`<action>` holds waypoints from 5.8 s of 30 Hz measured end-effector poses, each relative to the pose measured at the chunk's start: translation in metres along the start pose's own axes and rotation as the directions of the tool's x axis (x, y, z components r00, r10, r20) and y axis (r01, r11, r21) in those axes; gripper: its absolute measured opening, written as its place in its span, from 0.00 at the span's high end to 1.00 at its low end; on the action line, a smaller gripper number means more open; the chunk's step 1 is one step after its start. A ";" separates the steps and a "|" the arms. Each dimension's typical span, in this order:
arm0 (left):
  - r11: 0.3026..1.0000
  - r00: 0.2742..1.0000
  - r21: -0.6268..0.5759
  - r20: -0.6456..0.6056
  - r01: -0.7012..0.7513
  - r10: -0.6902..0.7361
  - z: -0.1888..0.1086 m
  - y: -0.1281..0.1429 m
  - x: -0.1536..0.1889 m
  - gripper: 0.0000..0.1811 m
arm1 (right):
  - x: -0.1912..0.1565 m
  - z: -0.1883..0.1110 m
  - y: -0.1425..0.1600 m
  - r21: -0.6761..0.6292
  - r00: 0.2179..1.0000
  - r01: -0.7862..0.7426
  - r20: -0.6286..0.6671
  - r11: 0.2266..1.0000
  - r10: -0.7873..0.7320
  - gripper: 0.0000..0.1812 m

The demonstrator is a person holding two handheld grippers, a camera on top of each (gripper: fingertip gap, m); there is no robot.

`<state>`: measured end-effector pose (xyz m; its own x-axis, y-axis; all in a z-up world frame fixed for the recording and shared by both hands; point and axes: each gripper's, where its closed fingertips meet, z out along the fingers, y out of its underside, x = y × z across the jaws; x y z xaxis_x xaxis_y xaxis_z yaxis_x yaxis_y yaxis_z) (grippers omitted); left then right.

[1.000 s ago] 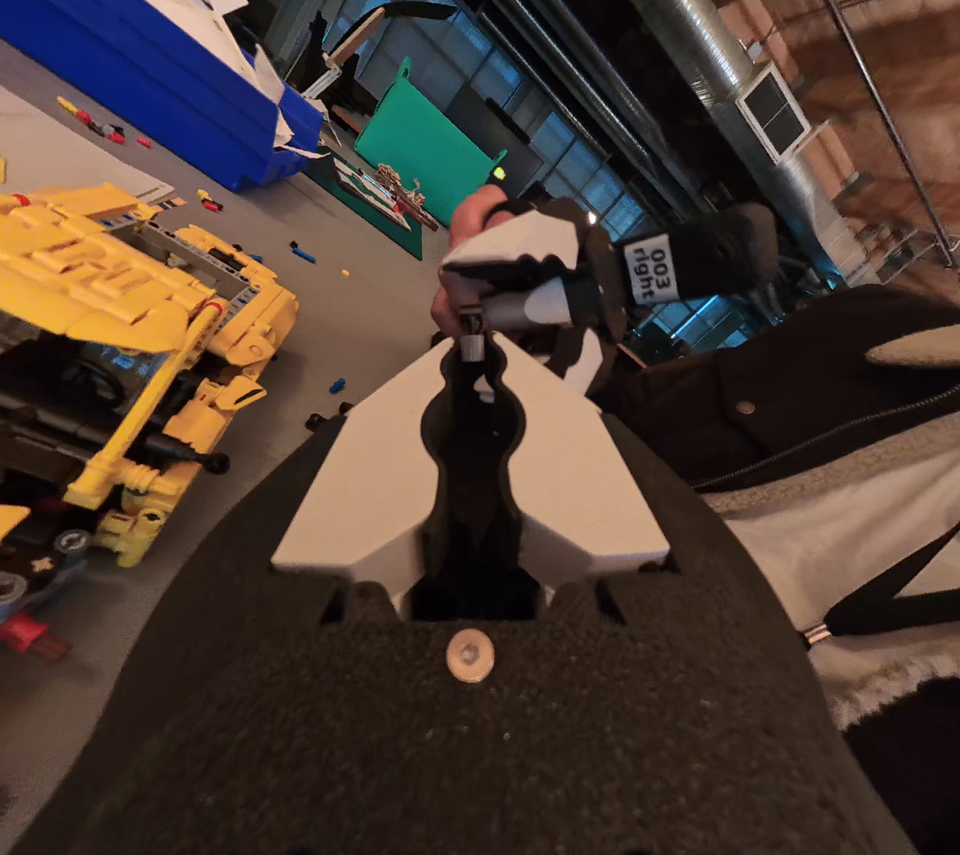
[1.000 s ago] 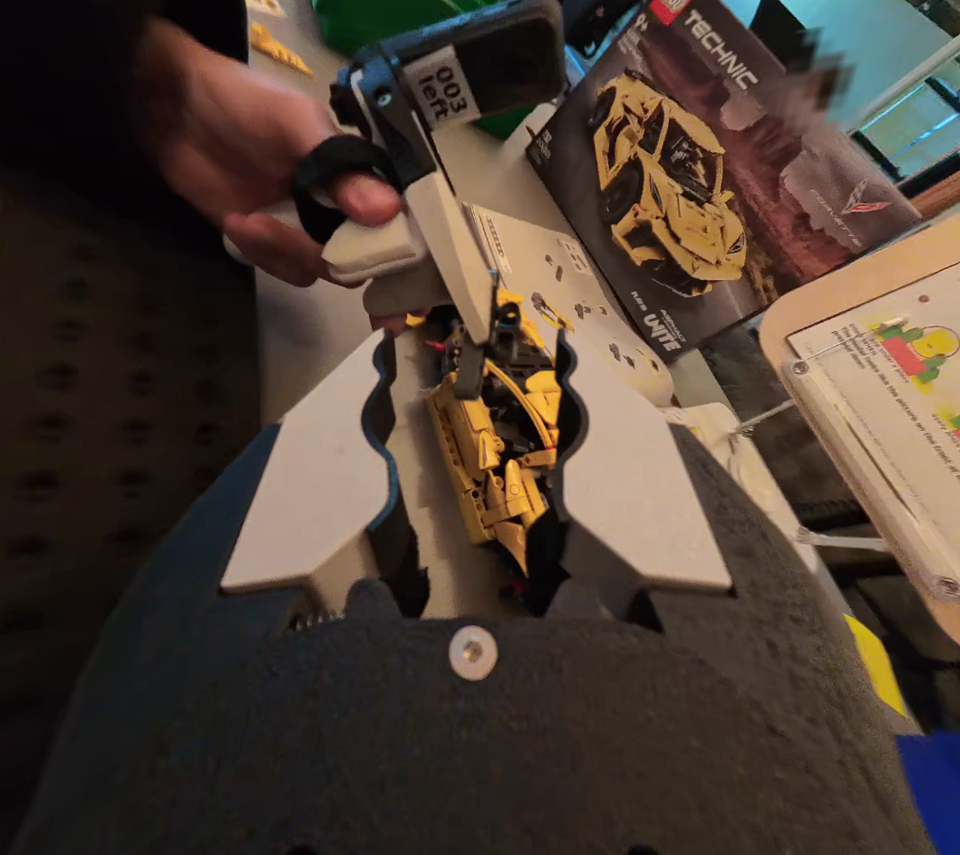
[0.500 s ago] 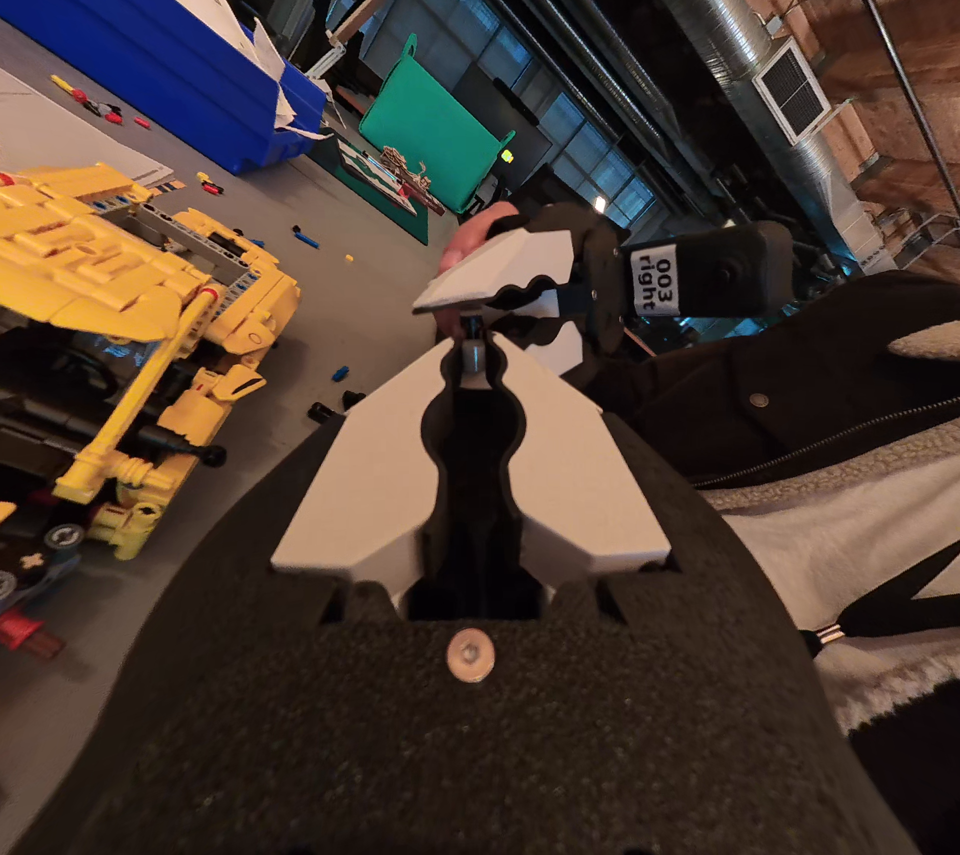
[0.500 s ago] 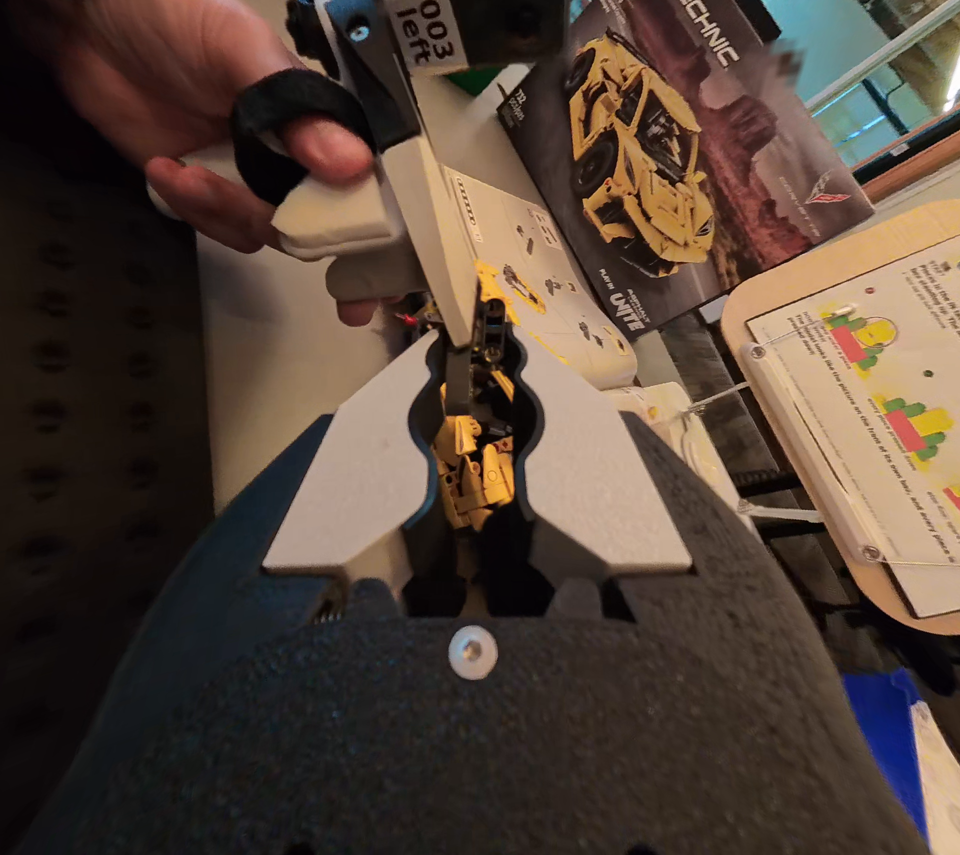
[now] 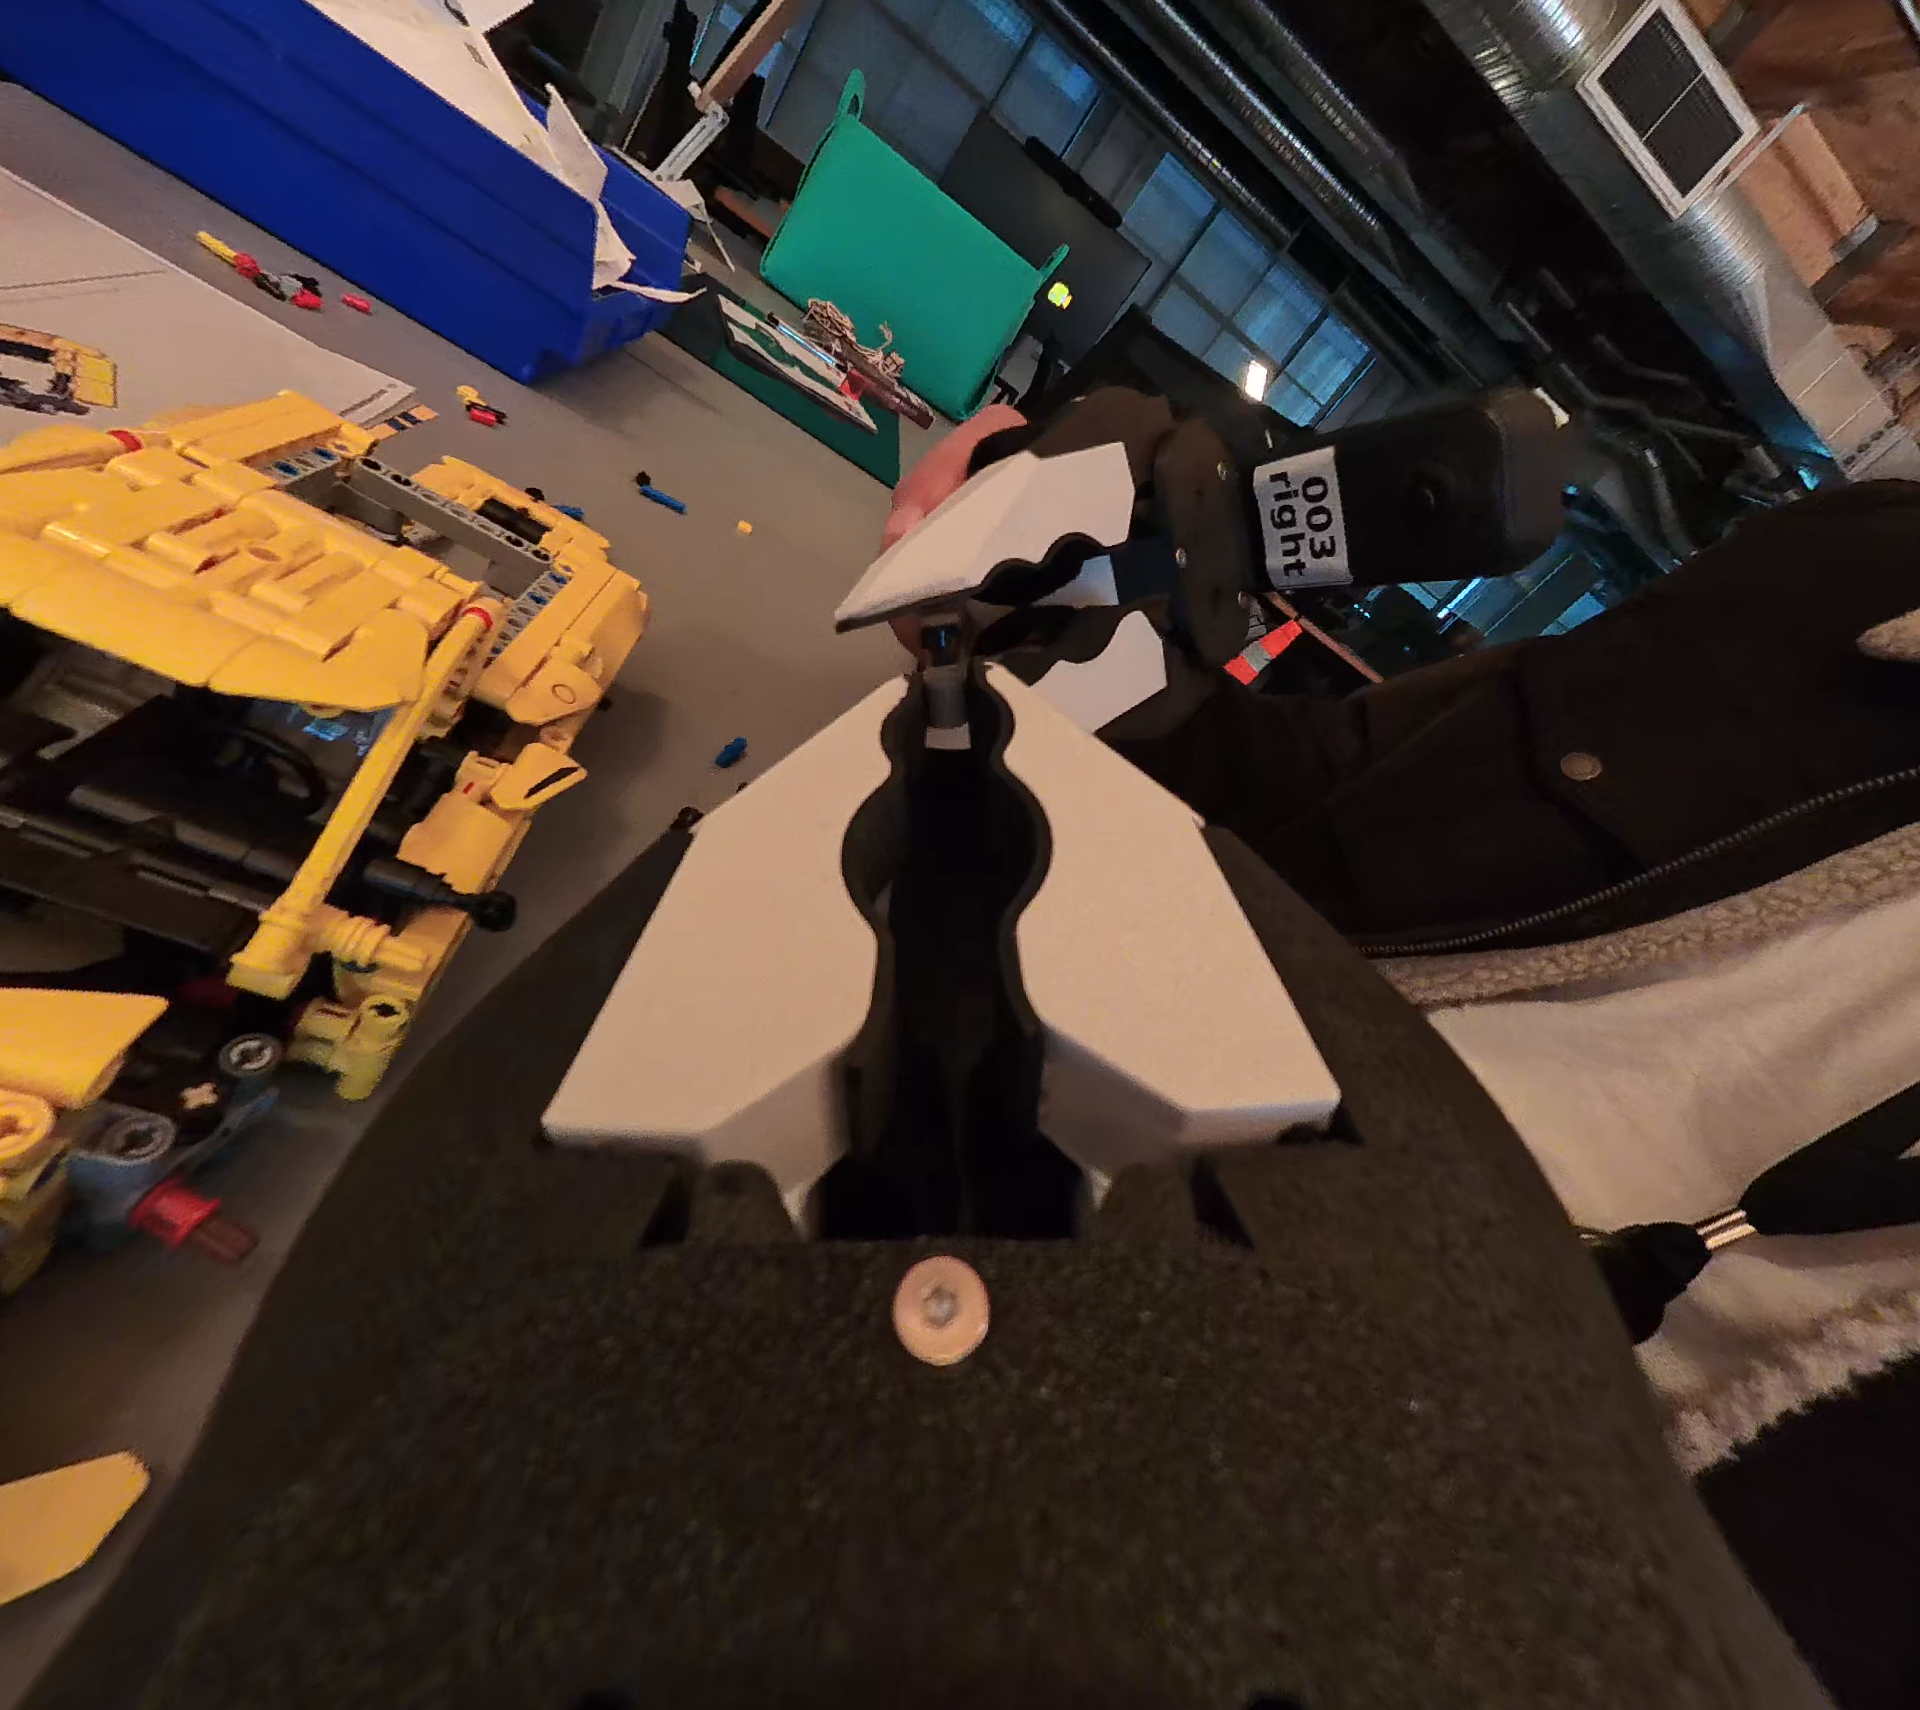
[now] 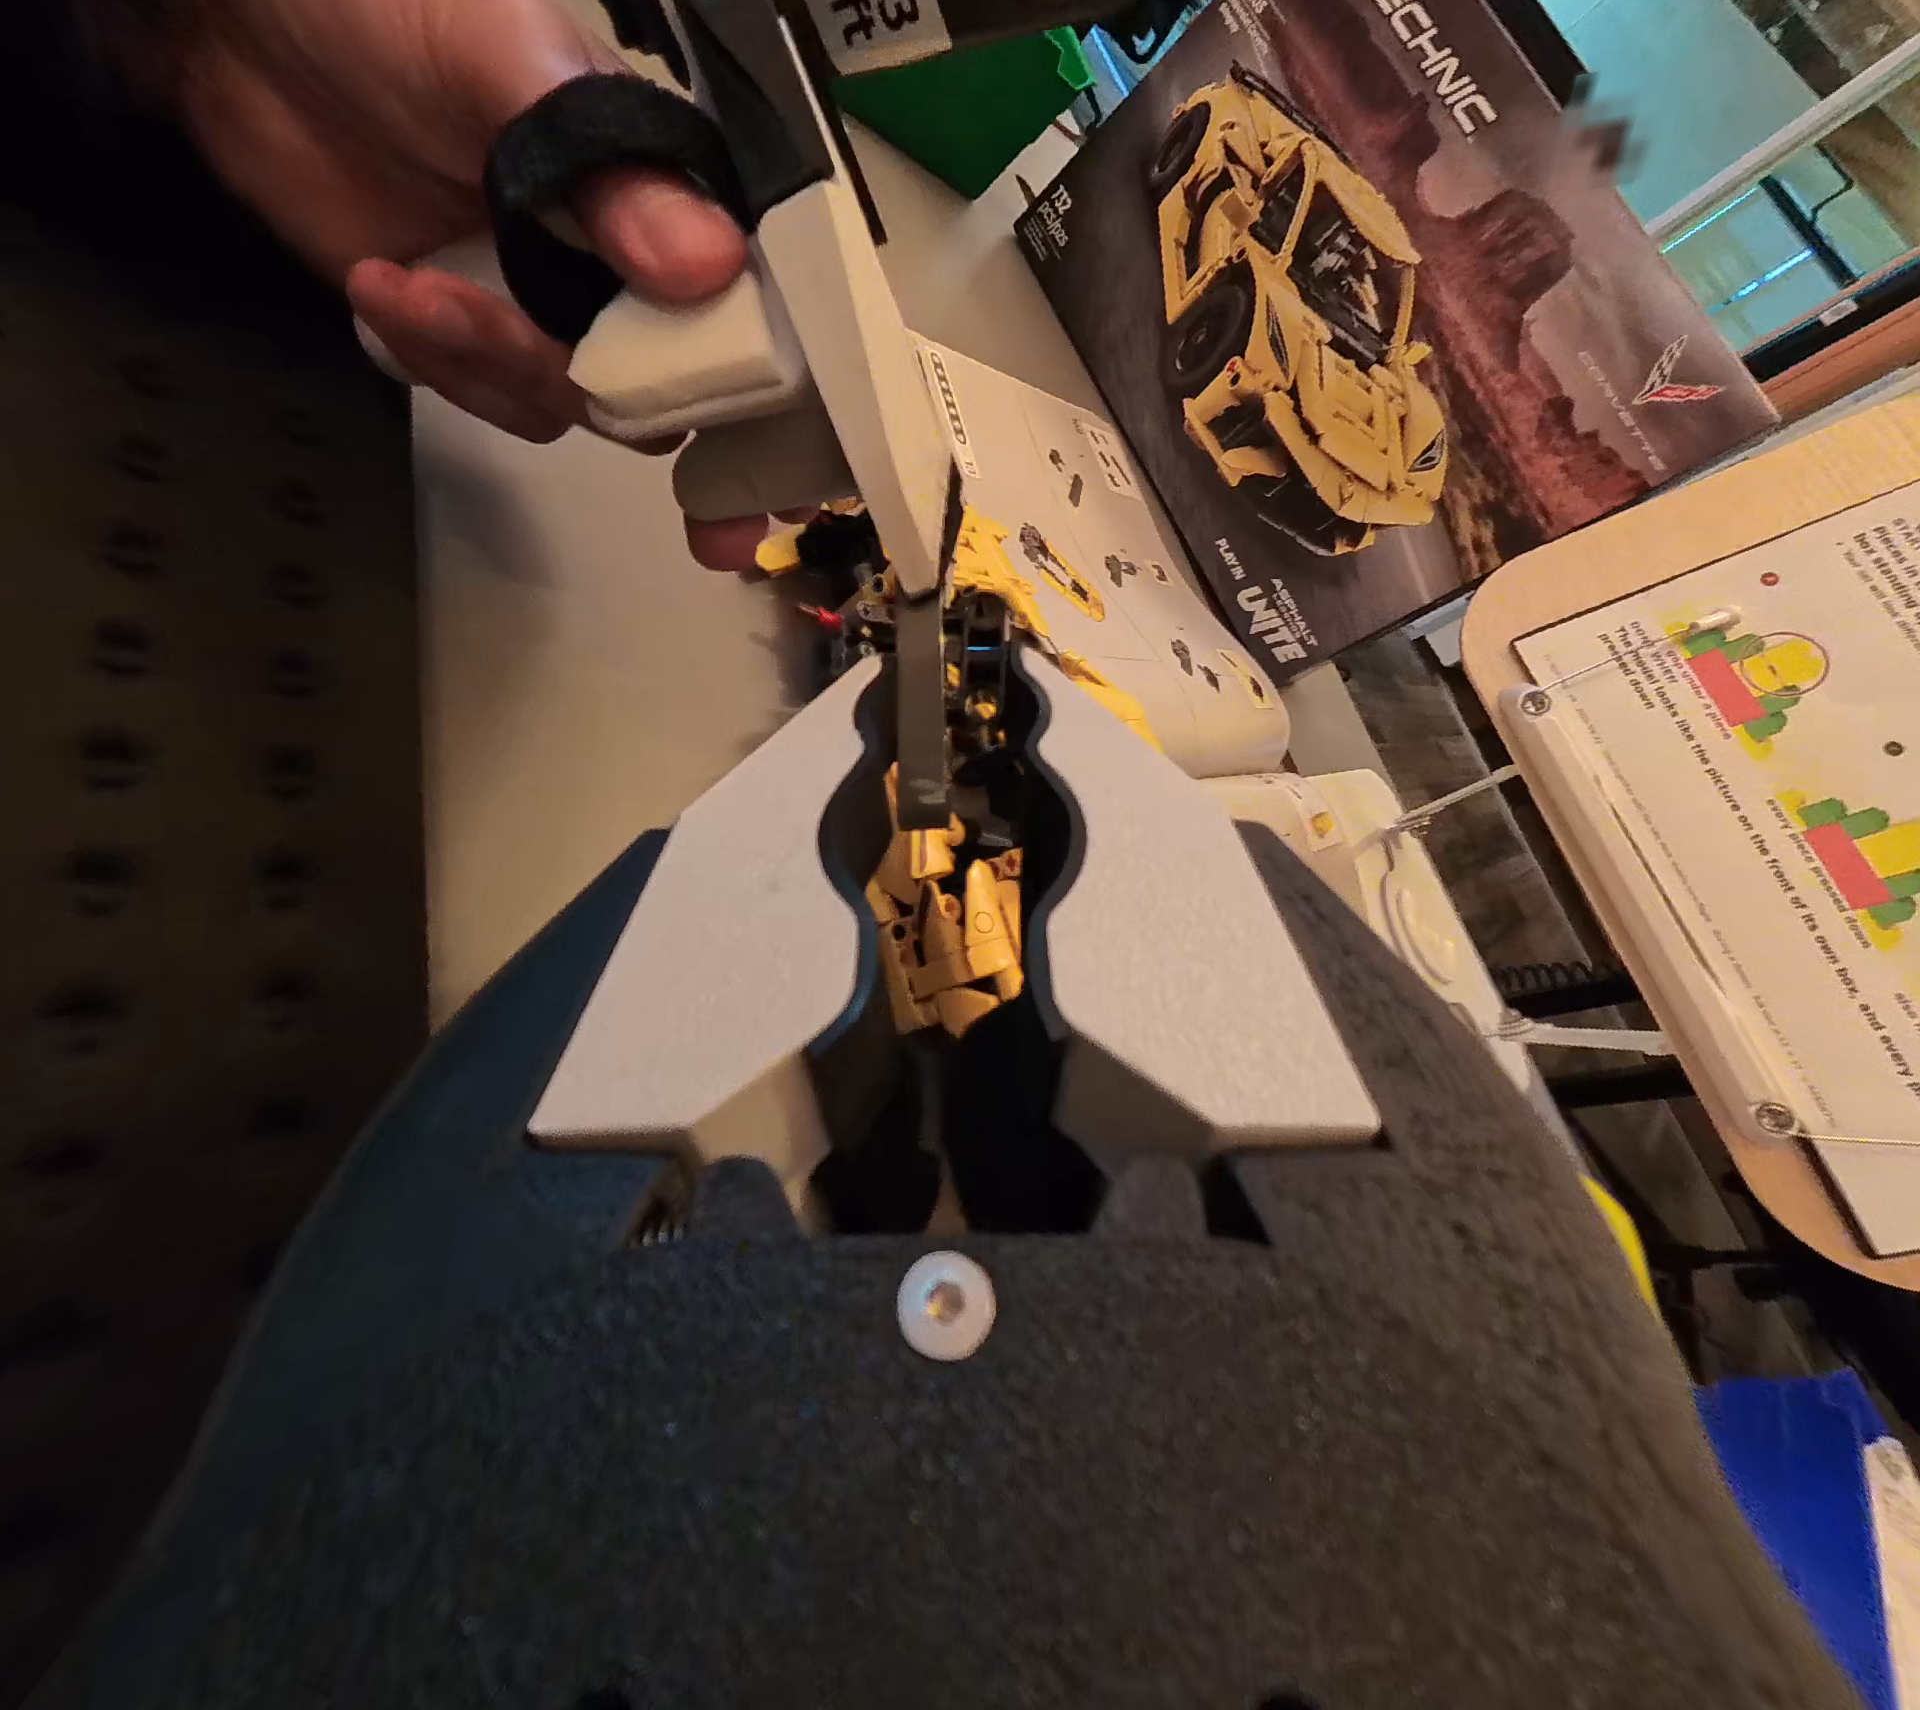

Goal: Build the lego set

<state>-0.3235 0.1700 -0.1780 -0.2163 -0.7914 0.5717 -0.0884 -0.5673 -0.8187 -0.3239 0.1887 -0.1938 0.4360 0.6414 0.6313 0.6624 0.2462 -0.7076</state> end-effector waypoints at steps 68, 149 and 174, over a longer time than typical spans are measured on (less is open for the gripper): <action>0.777 0.767 0.089 0.263 -0.623 0.585 -0.135 -0.082 -0.078 0.97 | 0.084 0.038 -0.021 0.118 0.612 -0.763 0.447 0.635 0.652 0.85; 0.959 0.939 -0.020 0.203 -0.281 0.279 -0.102 -0.043 -0.079 0.91 | -0.065 0.061 0.021 0.029 0.859 0.367 0.374 0.930 -0.350 0.96; 0.867 0.807 -0.021 0.355 -0.498 0.472 -0.111 -0.055 -0.088 0.94 | -0.040 -0.053 0.099 -0.407 0.746 -0.511 0.227 0.757 0.625 0.86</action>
<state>-0.4071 0.2960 -0.1890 0.1294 -0.9871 0.0939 0.0108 -0.0932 -0.9956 -0.2435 0.1485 -0.2726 0.6013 0.7979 -0.0435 0.5271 -0.4370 -0.7288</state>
